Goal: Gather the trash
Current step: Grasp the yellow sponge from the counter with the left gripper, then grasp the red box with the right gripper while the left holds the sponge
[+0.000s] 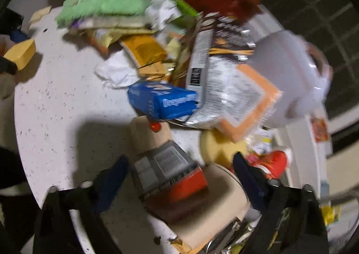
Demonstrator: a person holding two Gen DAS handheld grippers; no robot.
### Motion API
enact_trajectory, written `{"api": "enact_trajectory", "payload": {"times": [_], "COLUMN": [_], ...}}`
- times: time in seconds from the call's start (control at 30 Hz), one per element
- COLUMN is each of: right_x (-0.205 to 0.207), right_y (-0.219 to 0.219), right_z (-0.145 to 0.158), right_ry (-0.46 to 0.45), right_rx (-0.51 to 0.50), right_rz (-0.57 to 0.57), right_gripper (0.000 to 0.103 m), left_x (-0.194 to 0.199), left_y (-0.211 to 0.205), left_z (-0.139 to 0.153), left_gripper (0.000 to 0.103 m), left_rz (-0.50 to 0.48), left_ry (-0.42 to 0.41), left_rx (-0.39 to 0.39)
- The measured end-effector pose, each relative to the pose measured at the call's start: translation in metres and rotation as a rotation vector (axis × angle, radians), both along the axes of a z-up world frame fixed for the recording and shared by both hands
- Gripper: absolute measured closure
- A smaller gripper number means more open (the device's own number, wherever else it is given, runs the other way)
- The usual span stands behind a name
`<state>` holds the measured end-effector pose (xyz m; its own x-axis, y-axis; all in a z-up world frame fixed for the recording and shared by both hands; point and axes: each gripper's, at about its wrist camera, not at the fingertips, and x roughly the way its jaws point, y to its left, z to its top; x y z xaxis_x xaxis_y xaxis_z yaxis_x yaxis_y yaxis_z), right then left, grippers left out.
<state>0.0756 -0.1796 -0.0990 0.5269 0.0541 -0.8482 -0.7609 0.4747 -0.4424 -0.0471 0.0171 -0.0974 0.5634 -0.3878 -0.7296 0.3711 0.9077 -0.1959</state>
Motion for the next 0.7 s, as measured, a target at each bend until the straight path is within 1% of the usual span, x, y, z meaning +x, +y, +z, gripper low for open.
{"api": "enact_trajectory", "payload": {"times": [0.03, 0.1, 0.13, 0.23, 0.27, 0.3, 0.33, 0.4, 0.47, 0.5, 0.53, 0.57, 0.6, 0.63, 0.67, 0.7], "right_x": [0.004, 0.007, 0.007, 0.007, 0.008, 0.009, 0.01, 0.008, 0.015, 0.015, 0.013, 0.006, -0.007, -0.015, -0.023, -0.022], "right_y": [0.002, 0.002, 0.002, -0.007, -0.01, -0.014, -0.018, -0.022, -0.023, -0.025, -0.027, -0.027, -0.025, -0.025, -0.025, -0.027], "right_z": [-0.005, -0.009, -0.008, 0.006, 0.012, 0.021, 0.028, 0.039, 0.044, 0.044, 0.046, 0.049, 0.052, 0.052, 0.052, 0.049], "right_ry": [0.049, 0.072, 0.074, 0.099, 0.103, 0.13, 0.142, 0.116, 0.139, 0.142, 0.152, 0.133, 0.083, 0.062, 0.067, 0.085], "right_rx": [-0.013, -0.03, -0.023, 0.074, 0.103, 0.148, 0.185, 0.219, 0.242, 0.245, 0.248, 0.228, 0.199, 0.177, 0.146, 0.142], "right_rz": [0.011, 0.018, 0.018, -0.022, -0.033, -0.058, -0.073, -0.089, -0.126, -0.142, -0.141, -0.118, -0.078, -0.047, -0.024, -0.039], "right_gripper": [0.047, 0.048, 0.049, 0.052, 0.076, 0.095, 0.103, 0.103, 0.103, 0.1, 0.092, 0.056, 0.028, 0.022, 0.024, 0.025], "left_x": [0.0, -0.002, -0.003, -0.001, 0.0, 0.0, 0.001, 0.004, 0.007, 0.008, 0.008, 0.008, 0.008, 0.008, 0.008, 0.008], "left_y": [0.0, 0.002, 0.003, 0.004, 0.004, 0.004, 0.003, 0.001, -0.002, -0.005, -0.006, -0.008, -0.009, -0.01, -0.011, -0.011], "left_z": [0.0, 0.001, 0.001, 0.0, 0.001, 0.001, 0.0, 0.0, 0.0, 0.002, 0.003, 0.004, 0.006, 0.006, 0.006, 0.006], "left_gripper": [0.058, 0.058, 0.058, 0.058, 0.058, 0.058, 0.058, 0.058, 0.058, 0.058, 0.058, 0.058, 0.058, 0.058, 0.058, 0.058], "left_rz": [0.008, 0.018, 0.022, 0.029, 0.03, 0.029, 0.027, 0.019, 0.009, 0.001, -0.007, -0.012, -0.018, -0.022, -0.021, -0.018], "left_ry": [0.002, 0.005, 0.005, 0.01, 0.01, 0.011, 0.012, 0.012, 0.014, 0.009, 0.004, 0.002, -0.001, -0.003, -0.004, -0.004], "left_rx": [-0.002, -0.008, -0.009, -0.009, -0.009, -0.01, -0.008, -0.007, -0.006, -0.003, -0.001, -0.003, -0.003, -0.002, -0.001, -0.004]}}
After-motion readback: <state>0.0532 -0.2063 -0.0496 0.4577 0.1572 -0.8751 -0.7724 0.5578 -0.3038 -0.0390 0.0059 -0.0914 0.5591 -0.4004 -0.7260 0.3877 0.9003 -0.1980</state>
